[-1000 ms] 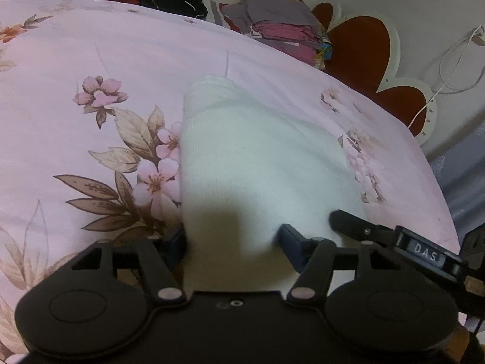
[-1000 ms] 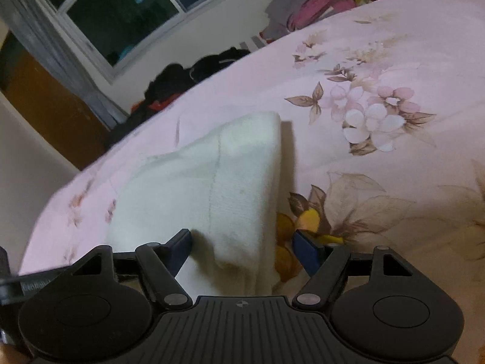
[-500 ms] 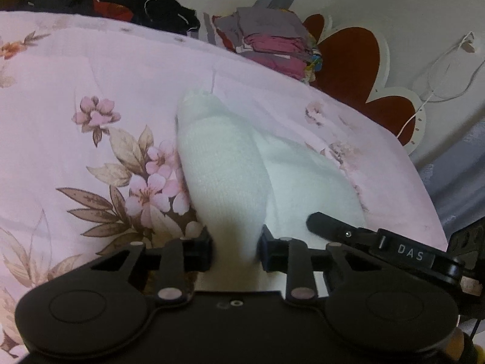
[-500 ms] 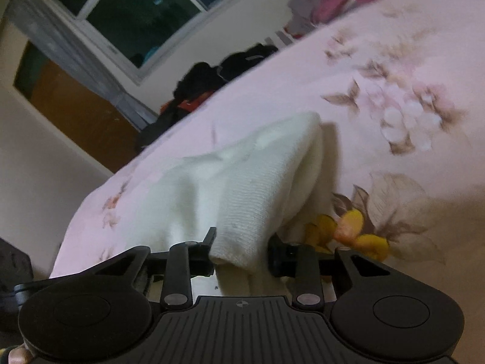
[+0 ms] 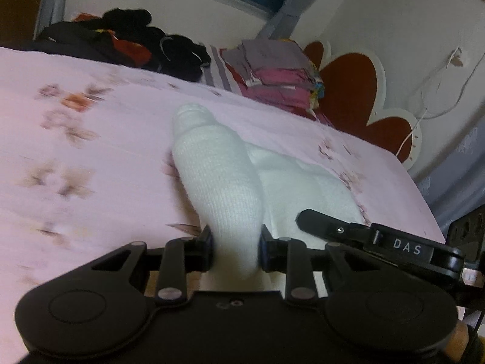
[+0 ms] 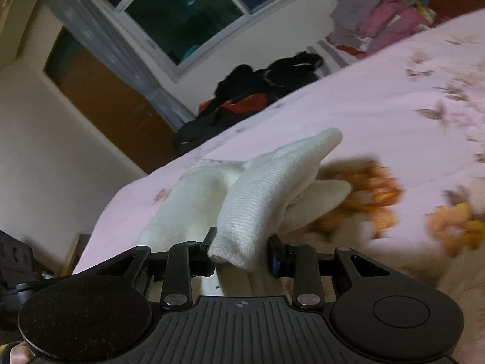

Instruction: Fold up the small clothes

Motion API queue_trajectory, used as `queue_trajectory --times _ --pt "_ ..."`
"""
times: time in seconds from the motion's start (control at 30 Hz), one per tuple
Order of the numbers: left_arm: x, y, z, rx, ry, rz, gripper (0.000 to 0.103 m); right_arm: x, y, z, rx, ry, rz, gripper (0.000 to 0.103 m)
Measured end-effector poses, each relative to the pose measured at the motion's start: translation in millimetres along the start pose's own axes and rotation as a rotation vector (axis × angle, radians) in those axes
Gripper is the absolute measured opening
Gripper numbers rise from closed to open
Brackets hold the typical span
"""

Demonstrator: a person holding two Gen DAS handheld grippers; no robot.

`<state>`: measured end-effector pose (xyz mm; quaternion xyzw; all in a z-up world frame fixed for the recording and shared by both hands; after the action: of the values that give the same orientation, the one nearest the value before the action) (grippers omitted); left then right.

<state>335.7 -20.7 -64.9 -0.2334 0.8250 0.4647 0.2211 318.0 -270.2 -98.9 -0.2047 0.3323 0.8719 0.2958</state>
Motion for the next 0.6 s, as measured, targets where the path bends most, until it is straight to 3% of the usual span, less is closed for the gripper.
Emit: queue_trajectory --times 0.33,0.6 --pt "-32.0 76.2 137.6 -0.022 0.011 -0.035 0.027 43.7 -93.1 135.6 -0.027 0.012 -0.014 0.032" --pt "-37.9 91.1 225.6 -0.092 0.064 -0.045 0.027 72.2 -182.0 187.7 -0.06 0.056 0.052 0.032"
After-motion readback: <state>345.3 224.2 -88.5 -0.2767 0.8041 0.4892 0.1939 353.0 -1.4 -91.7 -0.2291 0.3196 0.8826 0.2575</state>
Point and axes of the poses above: each gripper's, at about its wrist camera, not at the fingertips, and y roughly against the way its jaws point, z to its left, x to its underside, the point moved 2 cm from there along -y, roughly the way its jaws point, and after that the axes turned 4 degrees about y, right-handed, at the moved point
